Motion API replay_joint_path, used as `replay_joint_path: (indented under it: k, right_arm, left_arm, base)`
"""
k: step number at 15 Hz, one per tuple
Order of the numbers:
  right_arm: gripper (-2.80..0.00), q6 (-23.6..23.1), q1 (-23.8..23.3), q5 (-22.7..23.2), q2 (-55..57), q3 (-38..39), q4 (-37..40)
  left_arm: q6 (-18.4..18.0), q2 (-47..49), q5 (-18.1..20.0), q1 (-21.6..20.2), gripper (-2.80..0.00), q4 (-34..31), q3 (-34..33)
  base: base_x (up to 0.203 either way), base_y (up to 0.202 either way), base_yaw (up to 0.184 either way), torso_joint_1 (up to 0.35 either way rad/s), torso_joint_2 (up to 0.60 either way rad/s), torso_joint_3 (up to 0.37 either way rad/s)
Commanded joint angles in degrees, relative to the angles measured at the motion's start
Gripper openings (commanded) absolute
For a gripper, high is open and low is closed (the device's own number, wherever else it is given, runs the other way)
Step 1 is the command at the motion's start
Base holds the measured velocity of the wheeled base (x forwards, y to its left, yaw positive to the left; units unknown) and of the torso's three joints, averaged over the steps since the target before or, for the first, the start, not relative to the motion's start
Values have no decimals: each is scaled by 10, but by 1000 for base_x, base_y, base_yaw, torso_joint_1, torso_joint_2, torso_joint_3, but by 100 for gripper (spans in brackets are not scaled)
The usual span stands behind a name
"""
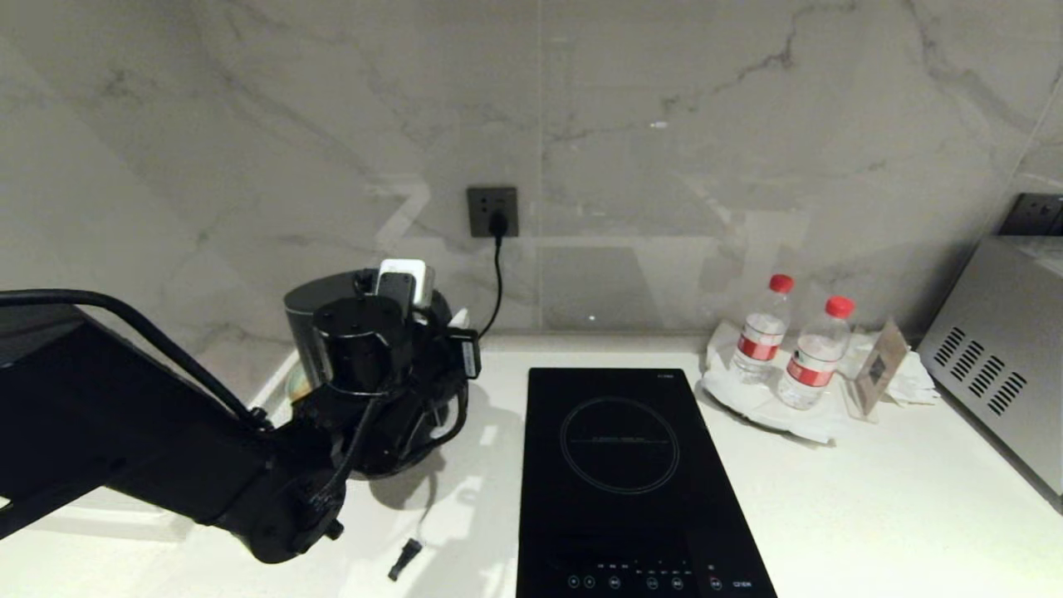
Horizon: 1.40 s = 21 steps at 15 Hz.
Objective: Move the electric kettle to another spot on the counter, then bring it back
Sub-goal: Place it on the power base
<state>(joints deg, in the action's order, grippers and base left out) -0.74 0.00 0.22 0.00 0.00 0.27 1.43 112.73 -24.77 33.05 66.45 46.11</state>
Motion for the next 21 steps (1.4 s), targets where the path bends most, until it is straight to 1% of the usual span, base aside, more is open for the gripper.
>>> replay_joint_path:
  k: [1, 4, 5, 7, 9, 12, 16, 18, 21]
  right_arm:
    - [-280, 0, 0, 0, 0, 0, 0]
    - [-280, 0, 0, 0, 0, 0, 0]
    - [-280, 0, 0, 0, 0, 0, 0]
    - [-280, 0, 0, 0, 0, 0, 0]
    - [-280, 0, 0, 0, 0, 0, 0]
    - [-280, 0, 0, 0, 0, 0, 0]
    - [-280, 0, 0, 0, 0, 0, 0]
    - [-280, 0, 0, 0, 0, 0, 0]
    - [-280, 0, 0, 0, 0, 0, 0]
  left_arm:
    - [0, 55, -8, -1, -280, -8, 56]
    - [0, 120, -17, 0, -280, -14, 146]
    - [0, 144, -29, 0, -280, -21, 187]
    - [-1, 193, -54, -1, -280, -44, 268]
    - [-1, 229, -63, -10, -280, -83, 323]
    - [-1, 261, -66, -29, -280, -113, 373]
    - [-1, 280, -66, -51, -280, -146, 420]
    - [-2, 289, -64, -59, -280, -159, 431]
    - [-4, 291, -61, -68, -280, -161, 431]
  base:
    - [0, 0, 0, 0, 0, 0]
    - [0, 0, 0, 0, 0, 0]
    - [0, 0, 0, 0, 0, 0]
    - [0, 0, 0, 0, 0, 0]
    - [0, 0, 0, 0, 0, 0]
    - [0, 0, 0, 0, 0, 0]
    - [0, 0, 0, 0, 0, 0]
    - [0, 0, 0, 0, 0, 0]
    - [0, 0, 0, 0, 0, 0]
